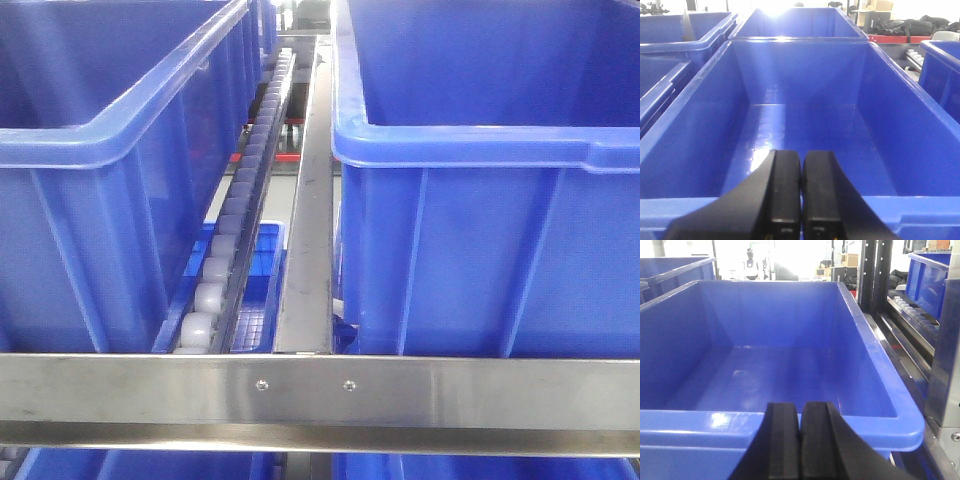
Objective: Pick and sort blue part to right shelf
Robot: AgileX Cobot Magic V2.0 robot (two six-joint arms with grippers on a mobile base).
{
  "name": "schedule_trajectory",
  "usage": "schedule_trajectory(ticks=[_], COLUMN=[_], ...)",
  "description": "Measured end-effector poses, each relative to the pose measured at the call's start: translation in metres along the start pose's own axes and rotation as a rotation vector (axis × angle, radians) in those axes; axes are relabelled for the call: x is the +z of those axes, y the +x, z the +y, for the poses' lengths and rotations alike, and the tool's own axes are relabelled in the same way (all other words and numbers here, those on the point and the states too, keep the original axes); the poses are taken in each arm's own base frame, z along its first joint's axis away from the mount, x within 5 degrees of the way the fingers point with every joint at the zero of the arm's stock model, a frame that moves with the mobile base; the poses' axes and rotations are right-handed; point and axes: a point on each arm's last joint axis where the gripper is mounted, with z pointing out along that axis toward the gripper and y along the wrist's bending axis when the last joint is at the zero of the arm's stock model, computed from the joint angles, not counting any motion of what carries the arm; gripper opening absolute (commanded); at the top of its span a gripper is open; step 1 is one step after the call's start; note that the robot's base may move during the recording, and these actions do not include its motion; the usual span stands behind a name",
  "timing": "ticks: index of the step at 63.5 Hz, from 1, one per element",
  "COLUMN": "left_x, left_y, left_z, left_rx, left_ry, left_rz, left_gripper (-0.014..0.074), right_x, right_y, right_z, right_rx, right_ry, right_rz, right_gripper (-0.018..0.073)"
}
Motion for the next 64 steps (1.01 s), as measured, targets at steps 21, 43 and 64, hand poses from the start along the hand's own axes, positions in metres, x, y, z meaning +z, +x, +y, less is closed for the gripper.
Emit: schedule_trajectory(ticks=[21,43,64], left_x=[0.000,0.000,-0.015], left_y=[0.000,0.004,0.032], left_z=[0.000,0.001,0.005], left_rx=[0.000,0.012,0.000], left_ry=[0.000,-0.007,-0.057], left_rz=[0.000,0.008,-0.055], left_gripper=[0.0134,0.0134,0.0132], right_x=[0.000,0.000,0.000], right_y=[0.000,0.000,0.000], right_z=[0.000,0.000,0.000], right_rx=[0.000,0.000,0.000], right_ry=[0.000,0.000,0.000], right_rz=[0.000,0.000,0.000], right_gripper=[0.0056,0.0056,0.0056])
